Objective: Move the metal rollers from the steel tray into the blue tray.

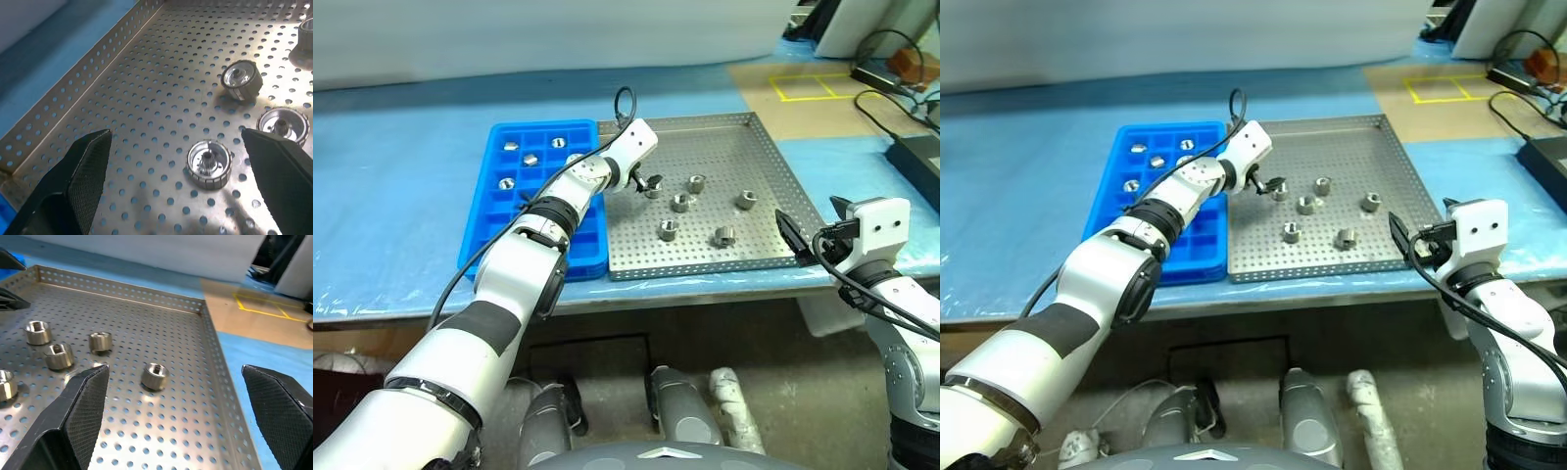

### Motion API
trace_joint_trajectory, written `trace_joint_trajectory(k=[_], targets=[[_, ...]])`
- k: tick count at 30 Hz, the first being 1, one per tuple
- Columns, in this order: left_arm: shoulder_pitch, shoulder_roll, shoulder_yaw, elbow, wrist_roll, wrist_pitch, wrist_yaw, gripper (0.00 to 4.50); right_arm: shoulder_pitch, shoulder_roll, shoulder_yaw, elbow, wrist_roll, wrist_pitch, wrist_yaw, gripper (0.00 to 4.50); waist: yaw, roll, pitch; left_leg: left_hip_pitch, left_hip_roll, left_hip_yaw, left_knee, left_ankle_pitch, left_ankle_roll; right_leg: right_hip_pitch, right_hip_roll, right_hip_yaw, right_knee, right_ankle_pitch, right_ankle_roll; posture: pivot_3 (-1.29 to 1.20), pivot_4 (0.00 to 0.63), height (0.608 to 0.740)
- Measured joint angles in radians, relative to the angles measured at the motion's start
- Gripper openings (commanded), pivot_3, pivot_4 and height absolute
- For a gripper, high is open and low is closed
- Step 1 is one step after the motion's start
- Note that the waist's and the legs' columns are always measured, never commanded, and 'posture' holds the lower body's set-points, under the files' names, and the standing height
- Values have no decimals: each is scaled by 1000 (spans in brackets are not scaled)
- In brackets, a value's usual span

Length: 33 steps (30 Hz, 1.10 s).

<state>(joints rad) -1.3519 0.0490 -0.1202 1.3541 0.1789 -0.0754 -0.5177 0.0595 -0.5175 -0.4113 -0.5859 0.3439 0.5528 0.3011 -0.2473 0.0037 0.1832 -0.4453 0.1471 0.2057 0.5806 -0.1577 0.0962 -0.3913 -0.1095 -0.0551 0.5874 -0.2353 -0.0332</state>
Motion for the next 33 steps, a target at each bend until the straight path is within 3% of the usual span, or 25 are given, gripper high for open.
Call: trace_joint_trajectory(k=[7, 17, 26, 33], targets=[[0, -17, 12, 19, 21, 41, 48, 4472, 99, 32, -41, -78, 4, 22, -34, 4500, -98, 0, 0, -7, -4, -1, 3, -5, 7, 0, -5, -5, -7, 0, 1, -956, 150, 740], [18, -7, 56, 20, 39, 126, 243, 4472, 121, 33, -56, -112, 11, 39, -47, 4500, -213, 0, 0, -8, -13, -6, 10, -11, 11, 9, -15, -10, -16, 5, 17, -962, 150, 740], [60, 16, 139, 28, 31, 169, 436, 4472, 123, 28, -79, -112, 13, 47, -42, 4500, -261, 0, 0, -13, -18, -8, 17, -16, 18, 12, -21, -13, -17, 4, 20, -951, 150, 740], [98, 11, 181, 28, 15, 200, 460, 4472, 109, 14, -79, -112, 14, 56, -38, 4500, -268, 0, 0, -12, -22, -10, 17, -17, 20, 14, -24, -13, -17, 4, 28, -946, 150, 740]])
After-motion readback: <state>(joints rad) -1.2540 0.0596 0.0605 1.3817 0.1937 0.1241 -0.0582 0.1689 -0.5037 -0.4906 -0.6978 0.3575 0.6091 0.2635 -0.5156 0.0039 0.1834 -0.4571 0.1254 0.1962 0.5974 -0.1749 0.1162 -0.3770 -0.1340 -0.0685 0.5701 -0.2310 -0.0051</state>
